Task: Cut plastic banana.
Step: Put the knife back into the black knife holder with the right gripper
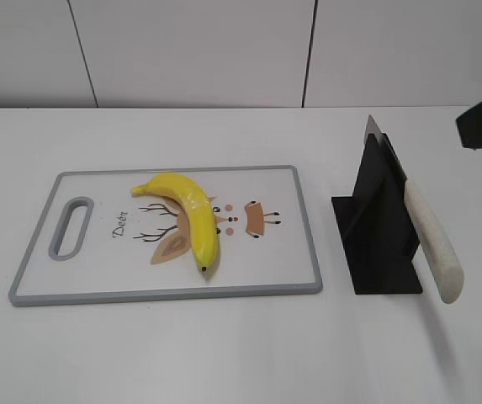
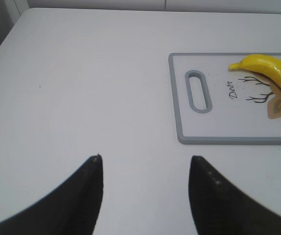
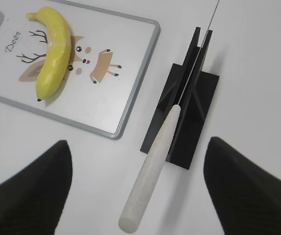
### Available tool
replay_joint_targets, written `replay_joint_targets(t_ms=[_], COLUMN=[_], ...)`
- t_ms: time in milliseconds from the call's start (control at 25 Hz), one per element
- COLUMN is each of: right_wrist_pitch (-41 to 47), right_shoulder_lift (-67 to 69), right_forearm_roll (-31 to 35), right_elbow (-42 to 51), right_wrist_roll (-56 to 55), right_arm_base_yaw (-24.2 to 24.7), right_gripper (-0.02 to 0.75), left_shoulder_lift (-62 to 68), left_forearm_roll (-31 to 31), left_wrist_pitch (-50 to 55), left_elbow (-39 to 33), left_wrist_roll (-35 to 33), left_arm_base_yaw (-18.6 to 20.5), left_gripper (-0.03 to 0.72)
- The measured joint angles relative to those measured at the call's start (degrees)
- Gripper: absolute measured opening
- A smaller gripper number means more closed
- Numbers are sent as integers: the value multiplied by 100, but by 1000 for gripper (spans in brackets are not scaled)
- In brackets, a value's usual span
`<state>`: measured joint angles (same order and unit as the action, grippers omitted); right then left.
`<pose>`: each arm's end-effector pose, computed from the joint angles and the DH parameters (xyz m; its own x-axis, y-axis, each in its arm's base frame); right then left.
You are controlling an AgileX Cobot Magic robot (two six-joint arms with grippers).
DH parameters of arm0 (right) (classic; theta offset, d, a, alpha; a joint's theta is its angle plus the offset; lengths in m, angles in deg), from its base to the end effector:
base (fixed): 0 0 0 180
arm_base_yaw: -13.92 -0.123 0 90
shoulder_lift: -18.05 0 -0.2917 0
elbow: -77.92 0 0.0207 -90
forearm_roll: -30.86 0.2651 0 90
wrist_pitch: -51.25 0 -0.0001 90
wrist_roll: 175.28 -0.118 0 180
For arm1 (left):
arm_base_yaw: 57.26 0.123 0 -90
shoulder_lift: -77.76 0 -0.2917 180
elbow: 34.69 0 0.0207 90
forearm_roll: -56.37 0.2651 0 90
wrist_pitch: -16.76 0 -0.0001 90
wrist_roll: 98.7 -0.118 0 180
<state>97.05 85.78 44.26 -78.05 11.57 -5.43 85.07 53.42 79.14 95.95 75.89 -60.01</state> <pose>0.2149 0.0963 0.3206 -0.7063 -0.2010 -0.6788 -0.4027 0.9027 0.1518 0.0235 -0.0065 0.2658 -0.4771 0.0934 -0.8738 0.1217 0.9918 0.0396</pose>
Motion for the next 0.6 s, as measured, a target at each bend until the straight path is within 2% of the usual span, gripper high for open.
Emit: replay_joint_targets(t_ms=[240,600], right_wrist_pitch=[467,587], right_shoulder_lift=[-891,-2308], right_forearm_roll=[4,4], right_elbow=[211,1480], right_wrist_roll=[421,661], right_arm_base_yaw=[0,0], right_gripper=[616,591], left_shoulder_lift=[0,0], left_forearm_roll=[0,0], left_wrist_pitch=[0,0], left_elbow=[0,0], left_wrist_roll=[4,4], left_arm_base_yaw=[0,0], left_gripper=[521,521])
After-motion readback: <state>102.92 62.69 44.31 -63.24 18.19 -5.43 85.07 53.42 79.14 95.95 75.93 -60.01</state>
